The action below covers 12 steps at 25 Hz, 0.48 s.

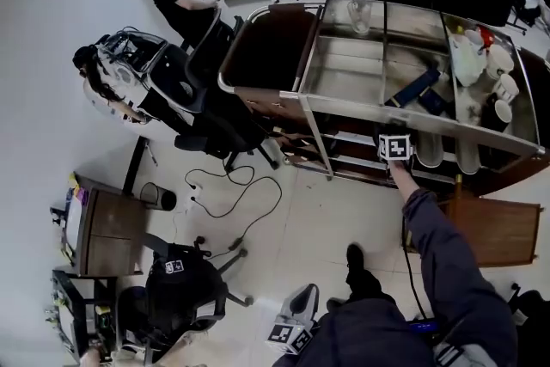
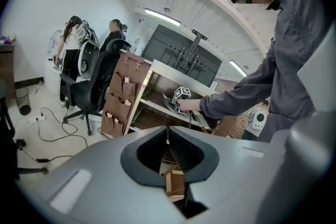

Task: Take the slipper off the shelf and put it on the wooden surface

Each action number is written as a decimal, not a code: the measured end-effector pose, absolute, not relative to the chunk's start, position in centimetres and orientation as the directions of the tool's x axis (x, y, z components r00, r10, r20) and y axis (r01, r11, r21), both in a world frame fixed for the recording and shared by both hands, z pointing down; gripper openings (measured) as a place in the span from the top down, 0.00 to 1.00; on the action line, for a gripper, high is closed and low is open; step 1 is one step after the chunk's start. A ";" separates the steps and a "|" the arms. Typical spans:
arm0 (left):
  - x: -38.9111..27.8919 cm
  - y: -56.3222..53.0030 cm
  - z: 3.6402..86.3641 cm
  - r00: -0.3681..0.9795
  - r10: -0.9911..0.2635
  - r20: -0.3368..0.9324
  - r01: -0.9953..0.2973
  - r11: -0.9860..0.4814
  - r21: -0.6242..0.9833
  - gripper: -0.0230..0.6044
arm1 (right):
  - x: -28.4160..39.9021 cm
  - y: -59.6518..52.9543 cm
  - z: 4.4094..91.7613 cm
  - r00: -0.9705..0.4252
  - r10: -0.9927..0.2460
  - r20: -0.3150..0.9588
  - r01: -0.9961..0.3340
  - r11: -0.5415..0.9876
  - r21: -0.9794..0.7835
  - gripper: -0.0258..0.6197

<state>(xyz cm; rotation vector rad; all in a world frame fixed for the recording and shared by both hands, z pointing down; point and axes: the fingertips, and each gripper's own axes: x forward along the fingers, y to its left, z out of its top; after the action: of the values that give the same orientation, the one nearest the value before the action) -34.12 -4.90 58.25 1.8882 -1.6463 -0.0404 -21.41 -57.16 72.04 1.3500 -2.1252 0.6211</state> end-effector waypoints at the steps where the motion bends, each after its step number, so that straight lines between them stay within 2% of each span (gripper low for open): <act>1: -34.9 -5.2 58.3 0.206 -0.903 0.378 -0.885 -0.008 0.465 0.92 | -22.0 -57.9 72.8 -0.356 -0.646 0.675 -0.915 0.389 -0.110 0.92; 4: -36.9 -5.8 58.3 0.168 -0.906 0.388 -0.888 0.032 0.460 0.93 | -23.7 -58.7 73.5 -0.370 -0.636 0.677 -0.915 0.375 -0.149 0.88; 6: -37.6 -6.3 58.2 0.167 -0.910 0.379 -0.889 0.027 0.457 0.93 | -23.5 -59.2 71.2 -0.315 -0.745 0.587 -0.925 0.381 -0.013 0.87; 8: -37.8 -6.7 58.2 0.189 -0.909 0.372 -0.889 0.002 0.457 0.93 | -24.2 -57.6 68.8 -0.322 -0.808 0.494 -0.906 0.414 0.085 0.87; 12: -37.3 -6.8 58.1 0.260 -0.899 0.354 -0.884 -0.074 0.461 0.93 | -24.6 -48.6 67.1 -0.401 -0.797 0.452 -0.871 0.484 0.080 0.90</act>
<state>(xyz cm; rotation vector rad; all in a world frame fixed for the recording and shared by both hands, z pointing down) -37.28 -6.84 58.12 1.9407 -1.6109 -0.0306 -24.56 -48.56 67.15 1.3851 -2.3025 0.2333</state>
